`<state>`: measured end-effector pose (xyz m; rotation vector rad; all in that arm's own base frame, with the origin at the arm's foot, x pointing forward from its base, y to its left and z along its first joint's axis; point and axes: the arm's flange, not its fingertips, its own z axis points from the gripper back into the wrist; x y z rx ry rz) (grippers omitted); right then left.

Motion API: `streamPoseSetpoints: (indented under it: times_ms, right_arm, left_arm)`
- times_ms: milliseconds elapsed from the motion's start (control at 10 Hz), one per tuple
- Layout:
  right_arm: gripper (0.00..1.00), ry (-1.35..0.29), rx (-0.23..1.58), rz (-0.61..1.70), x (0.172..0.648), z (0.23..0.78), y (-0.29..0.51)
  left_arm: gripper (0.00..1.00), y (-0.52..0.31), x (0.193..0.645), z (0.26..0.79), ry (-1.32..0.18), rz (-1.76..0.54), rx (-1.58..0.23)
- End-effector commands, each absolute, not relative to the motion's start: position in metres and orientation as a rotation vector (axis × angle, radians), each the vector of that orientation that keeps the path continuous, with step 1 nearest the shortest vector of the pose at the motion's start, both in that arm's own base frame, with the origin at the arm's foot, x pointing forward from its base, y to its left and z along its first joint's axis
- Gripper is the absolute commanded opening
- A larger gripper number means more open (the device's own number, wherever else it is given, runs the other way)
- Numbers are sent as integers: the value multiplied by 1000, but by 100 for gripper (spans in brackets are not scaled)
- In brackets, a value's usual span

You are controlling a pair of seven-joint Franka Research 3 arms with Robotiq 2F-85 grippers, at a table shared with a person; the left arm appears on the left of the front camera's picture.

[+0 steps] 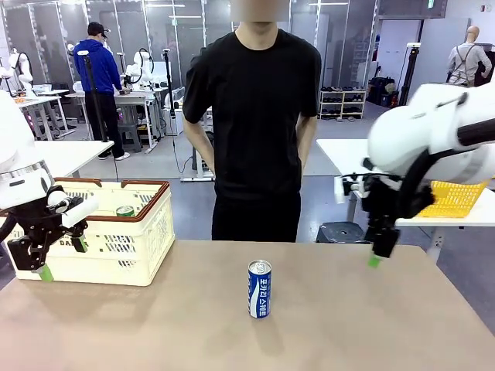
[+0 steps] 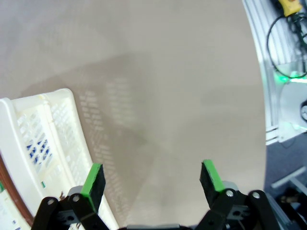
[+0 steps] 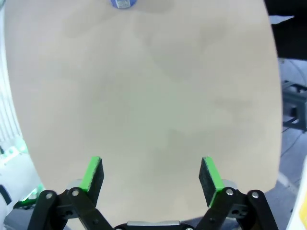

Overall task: Place the drinks into the Shopping basket.
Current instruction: Pick up one drink and place it into the Shopping basket.

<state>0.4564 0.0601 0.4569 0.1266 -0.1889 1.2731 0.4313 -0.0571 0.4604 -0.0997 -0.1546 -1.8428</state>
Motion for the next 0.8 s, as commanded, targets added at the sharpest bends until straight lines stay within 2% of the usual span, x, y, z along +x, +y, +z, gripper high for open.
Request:
streamPoseSetpoints:
  times_ms: [0, 400, 700]
  right_arm:
    - [100, -230, 187, 1267, 447, 453, 46]
    - [100, -249, 139, 1181, 454, 444, 41]
    - [100, -202, 155, 1232, 450, 452, 37]
  left_arm:
    - [100, -58, 429, 462, -133, -1832, -95]
    - [100, -58, 429, 462, -133, -1832, -95]
    - [100, -64, 429, 461, -173, -1822, -113]
